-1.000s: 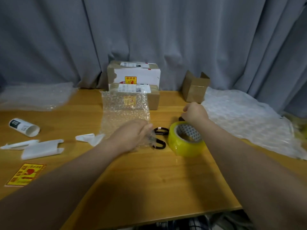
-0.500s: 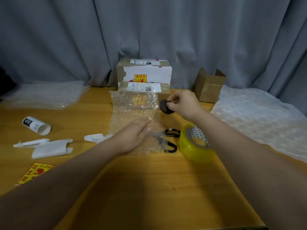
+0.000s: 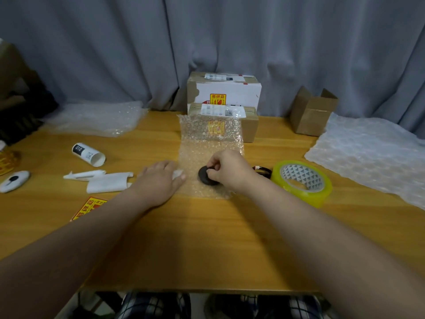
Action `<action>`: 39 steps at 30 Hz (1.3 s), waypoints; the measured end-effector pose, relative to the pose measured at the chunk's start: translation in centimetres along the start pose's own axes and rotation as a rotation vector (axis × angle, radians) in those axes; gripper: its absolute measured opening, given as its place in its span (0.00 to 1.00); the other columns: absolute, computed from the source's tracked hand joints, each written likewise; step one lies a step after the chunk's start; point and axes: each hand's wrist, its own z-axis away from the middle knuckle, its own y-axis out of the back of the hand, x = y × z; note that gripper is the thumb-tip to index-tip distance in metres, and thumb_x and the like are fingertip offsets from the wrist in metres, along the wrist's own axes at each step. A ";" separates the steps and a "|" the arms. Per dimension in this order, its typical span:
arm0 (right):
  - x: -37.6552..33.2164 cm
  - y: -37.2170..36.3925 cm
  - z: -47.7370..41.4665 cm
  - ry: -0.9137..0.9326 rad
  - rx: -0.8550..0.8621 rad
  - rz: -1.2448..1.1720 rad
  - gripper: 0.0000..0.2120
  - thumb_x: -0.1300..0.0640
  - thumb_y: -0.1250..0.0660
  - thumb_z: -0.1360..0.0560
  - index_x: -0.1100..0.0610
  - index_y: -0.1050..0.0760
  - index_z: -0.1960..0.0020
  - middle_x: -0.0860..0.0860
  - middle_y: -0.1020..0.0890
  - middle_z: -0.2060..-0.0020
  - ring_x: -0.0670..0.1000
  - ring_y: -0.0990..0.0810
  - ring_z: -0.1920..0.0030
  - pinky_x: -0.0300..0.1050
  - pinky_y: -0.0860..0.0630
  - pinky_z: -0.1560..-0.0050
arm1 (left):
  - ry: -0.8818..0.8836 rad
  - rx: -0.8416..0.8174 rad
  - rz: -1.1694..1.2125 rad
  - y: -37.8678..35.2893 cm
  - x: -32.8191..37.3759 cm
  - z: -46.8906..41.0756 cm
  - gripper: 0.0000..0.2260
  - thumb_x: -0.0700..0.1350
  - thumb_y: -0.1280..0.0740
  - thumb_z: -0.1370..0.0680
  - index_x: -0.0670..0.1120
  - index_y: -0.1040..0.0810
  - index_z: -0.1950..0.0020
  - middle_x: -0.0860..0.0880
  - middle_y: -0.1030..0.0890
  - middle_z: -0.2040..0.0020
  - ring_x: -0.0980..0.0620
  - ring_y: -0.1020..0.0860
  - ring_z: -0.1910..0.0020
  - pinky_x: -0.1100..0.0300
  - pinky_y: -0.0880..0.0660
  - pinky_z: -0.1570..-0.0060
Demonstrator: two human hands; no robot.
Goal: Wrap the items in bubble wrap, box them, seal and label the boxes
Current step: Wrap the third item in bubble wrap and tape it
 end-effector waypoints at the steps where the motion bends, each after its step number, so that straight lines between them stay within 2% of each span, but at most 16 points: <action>1: 0.0 -0.2 0.1 0.001 0.014 -0.012 0.08 0.58 0.32 0.25 0.59 0.20 0.48 0.51 0.22 0.58 0.53 0.22 0.55 0.45 0.24 0.53 | 0.027 0.014 -0.026 -0.1 -0.5 0.0 0.30 0.62 0.53 0.20 0.45 0.44 0.24 0.44 0.40 0.25 0.44 0.41 0.27 0.46 0.44 0.28; 4: -0.2 -0.4 0.5 0.025 0.027 -0.048 0.07 0.58 0.32 0.25 0.59 0.19 0.49 0.51 0.21 0.59 0.51 0.22 0.56 0.45 0.23 0.54 | 0.047 0.041 -0.056 0.2 -1.2 -0.1 0.28 0.63 0.52 0.21 0.48 0.37 0.26 0.45 0.37 0.26 0.45 0.40 0.27 0.43 0.47 0.28; 6: -0.4 -0.5 0.8 0.043 -0.008 -0.032 0.08 0.57 0.31 0.25 0.58 0.20 0.48 0.50 0.21 0.58 0.51 0.23 0.56 0.44 0.25 0.55 | 0.013 0.104 -0.011 0.5 -0.8 0.0 0.24 0.62 0.46 0.22 0.53 0.32 0.30 0.47 0.34 0.28 0.47 0.39 0.28 0.42 0.50 0.29; 8: -0.4 -0.5 1.0 0.030 -0.029 0.004 0.13 0.51 0.31 0.25 0.56 0.22 0.44 0.49 0.24 0.53 0.50 0.24 0.53 0.44 0.26 0.52 | -0.001 0.192 0.026 0.9 0.0 -0.1 0.18 0.59 0.39 0.23 0.52 0.25 0.37 0.48 0.30 0.32 0.47 0.36 0.32 0.46 0.47 0.30; 10: -0.1 -0.1 1.3 -0.070 0.037 0.017 0.20 0.44 0.34 0.25 0.55 0.26 0.39 0.51 0.26 0.46 0.52 0.25 0.47 0.48 0.26 0.46 | 0.039 0.262 0.079 1.4 0.7 -0.1 0.11 0.56 0.36 0.24 0.51 0.23 0.48 0.48 0.26 0.39 0.47 0.32 0.37 0.50 0.41 0.36; 12: 0.6 0.6 1.5 -0.226 0.111 0.093 0.19 0.47 0.38 0.21 0.57 0.29 0.36 0.55 0.27 0.39 0.56 0.26 0.42 0.51 0.28 0.42 | 0.114 0.218 0.069 1.9 1.0 -0.1 0.15 0.59 0.38 0.24 0.48 0.22 0.52 0.46 0.26 0.41 0.45 0.32 0.39 0.49 0.38 0.40; 15: 1.2 1.5 2.0 -0.451 -0.005 0.252 0.20 0.55 0.38 0.21 0.57 0.36 0.31 0.59 0.31 0.35 0.60 0.30 0.36 0.52 0.30 0.40 | 0.175 0.086 -0.030 2.2 1.1 -0.3 0.23 0.65 0.40 0.25 0.46 0.23 0.47 0.44 0.28 0.39 0.42 0.34 0.37 0.48 0.36 0.41; 19: 0.9 1.7 2.2 -0.529 -0.124 0.298 0.26 0.55 0.36 0.23 0.57 0.42 0.29 0.58 0.26 0.39 0.61 0.27 0.40 0.52 0.26 0.46 | 0.147 0.198 0.181 2.0 1.9 -0.5 0.13 0.53 0.36 0.24 0.43 0.23 0.52 0.44 0.25 0.44 0.43 0.33 0.40 0.50 0.34 0.41; 22: 1.0 1.3 2.3 -0.477 -0.116 0.331 0.26 0.53 0.34 0.24 0.55 0.40 0.30 0.56 0.24 0.41 0.59 0.25 0.41 0.52 0.28 0.45 | 0.064 0.241 0.428 2.1 2.4 -0.4 0.09 0.45 0.36 0.23 0.39 0.24 0.53 0.42 0.21 0.54 0.43 0.25 0.50 0.51 0.28 0.50; 25: 1.2 0.8 2.7 -0.395 0.008 0.223 0.22 0.54 0.34 0.24 0.51 0.35 0.33 0.53 0.23 0.42 0.57 0.26 0.39 0.53 0.35 0.40 | 0.001 0.191 0.522 2.1 2.6 -0.2 0.06 0.44 0.33 0.24 0.42 0.28 0.56 0.47 0.24 0.61 0.47 0.25 0.59 0.54 0.29 0.59; 27: 1.5 0.4 2.9 -0.347 0.115 0.160 0.19 0.58 0.34 0.24 0.50 0.32 0.34 0.51 0.22 0.44 0.56 0.26 0.40 0.52 0.35 0.41 | 0.001 0.160 0.574 1.9 2.8 -0.1 0.10 0.43 0.30 0.26 0.46 0.31 0.60 0.50 0.26 0.64 0.50 0.27 0.62 0.56 0.29 0.60; 29: 1.7 0.3 3.0 -0.286 0.207 0.058 0.16 0.61 0.35 0.24 0.51 0.29 0.38 0.50 0.22 0.50 0.54 0.24 0.46 0.48 0.30 0.48 | -0.001 0.200 0.587 1.7 3.0 -0.2 0.12 0.41 0.31 0.26 0.47 0.33 0.63 0.51 0.27 0.65 0.49 0.27 0.61 0.55 0.30 0.59; 30: 1.8 0.3 3.0 -0.262 0.240 -0.041 0.15 0.63 0.36 0.24 0.53 0.28 0.39 0.49 0.23 0.55 0.53 0.23 0.51 0.45 0.28 0.55 | -0.006 0.235 0.586 1.7 3.1 -0.2 0.12 0.39 0.31 0.26 0.47 0.33 0.64 0.51 0.28 0.66 0.49 0.28 0.62 0.56 0.30 0.59; 31: 1.8 0.3 3.0 -0.245 0.266 -0.146 0.14 0.64 0.36 0.24 0.54 0.28 0.40 0.48 0.24 0.60 0.50 0.24 0.58 0.43 0.28 0.62 | -0.016 0.265 0.594 1.7 3.2 -0.2 0.12 0.37 0.32 0.26 0.47 0.33 0.64 0.52 0.28 0.66 0.50 0.28 0.63 0.57 0.31 0.61; 33: 1.8 0.3 2.9 -0.227 0.294 -0.312 0.13 0.64 0.37 0.23 0.54 0.29 0.40 0.47 0.27 0.64 0.46 0.27 0.65 0.40 0.30 0.68 | -0.058 0.290 0.612 1.7 3.3 -0.2 0.12 0.36 0.32 0.27 0.48 0.32 0.65 0.54 0.28 0.67 0.53 0.29 0.65 0.61 0.32 0.65; 39: 0.8 -0.7 2.8 -0.217 0.230 -0.670 0.15 0.65 0.35 0.24 0.49 0.33 0.42 0.53 0.27 0.59 0.53 0.26 0.63 0.47 0.25 0.60 | -0.188 0.281 0.696 1.7 4.8 0.2 0.06 0.39 0.30 0.26 0.45 0.26 0.59 0.55 0.26 0.66 0.59 0.28 0.67 0.72 0.32 0.67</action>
